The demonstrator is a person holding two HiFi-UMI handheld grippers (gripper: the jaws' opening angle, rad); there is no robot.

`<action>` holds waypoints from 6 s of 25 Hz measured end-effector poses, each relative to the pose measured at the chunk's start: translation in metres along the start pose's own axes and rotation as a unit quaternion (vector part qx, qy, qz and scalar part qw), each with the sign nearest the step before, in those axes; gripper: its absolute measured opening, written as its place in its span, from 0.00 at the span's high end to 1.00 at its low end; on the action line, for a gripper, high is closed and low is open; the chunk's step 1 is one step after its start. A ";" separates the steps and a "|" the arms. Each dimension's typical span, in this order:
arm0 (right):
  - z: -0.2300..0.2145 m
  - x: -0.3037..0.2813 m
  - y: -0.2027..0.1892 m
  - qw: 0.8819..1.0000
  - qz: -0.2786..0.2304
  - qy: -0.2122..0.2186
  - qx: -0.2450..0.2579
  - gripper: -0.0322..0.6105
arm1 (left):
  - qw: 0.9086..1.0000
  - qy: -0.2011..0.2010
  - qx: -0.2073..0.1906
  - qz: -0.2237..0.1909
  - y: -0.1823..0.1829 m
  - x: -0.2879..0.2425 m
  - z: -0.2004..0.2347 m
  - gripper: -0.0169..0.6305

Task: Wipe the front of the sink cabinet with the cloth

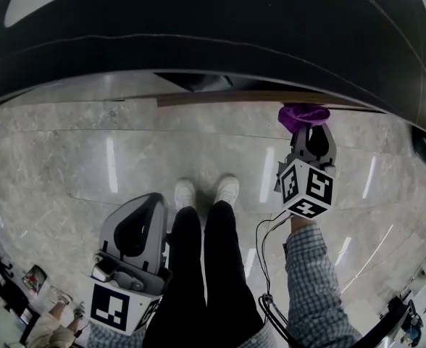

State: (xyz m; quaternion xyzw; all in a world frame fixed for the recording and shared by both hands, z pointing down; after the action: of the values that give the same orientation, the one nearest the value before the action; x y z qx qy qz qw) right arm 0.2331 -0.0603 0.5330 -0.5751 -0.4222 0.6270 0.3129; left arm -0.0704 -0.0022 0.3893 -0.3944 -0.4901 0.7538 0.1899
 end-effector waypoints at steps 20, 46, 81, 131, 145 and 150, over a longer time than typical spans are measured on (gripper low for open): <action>0.147 0.004 -0.018 0.994 0.003 0.109 0.014 0.84 | 0.999 0.038 0.036 -0.011 -0.019 0.039 0.046 0.96; 0.223 0.038 -0.014 0.974 0.032 0.218 0.063 0.83 | 0.996 0.077 0.038 -0.034 0.004 0.074 0.065 0.96; 0.147 0.270 0.284 0.992 -0.051 0.114 0.028 0.83 | 0.995 0.006 -0.058 -0.076 0.217 0.193 0.010 0.96; 0.109 0.523 0.191 0.978 -0.049 0.201 0.001 0.83 | 0.991 0.045 -0.065 -0.110 0.149 0.366 -0.175 0.96; 0.156 0.544 0.197 0.975 -0.071 0.210 0.002 0.84 | 0.992 0.014 -0.070 -0.108 0.145 0.384 -0.155 0.96; 0.157 0.549 0.201 0.977 -0.075 0.200 0.005 0.84 | 0.992 0.004 -0.068 -0.107 0.144 0.385 -0.156 0.96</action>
State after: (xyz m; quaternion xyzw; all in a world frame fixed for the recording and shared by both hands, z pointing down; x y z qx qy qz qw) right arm 0.0187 0.3049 0.1003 -0.6539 -0.3898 0.4763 0.4400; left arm -0.1716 0.2843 0.0717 -0.3549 -0.5790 0.6922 0.2442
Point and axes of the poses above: the fingertips, and each gripper's own axes: x backward along the fingers, z to its left, y out of its top, the point moved 4 cm from there along x, backward along the fingers, and after that the axes turned 3 degrees about -x, right-handed, at the moved point
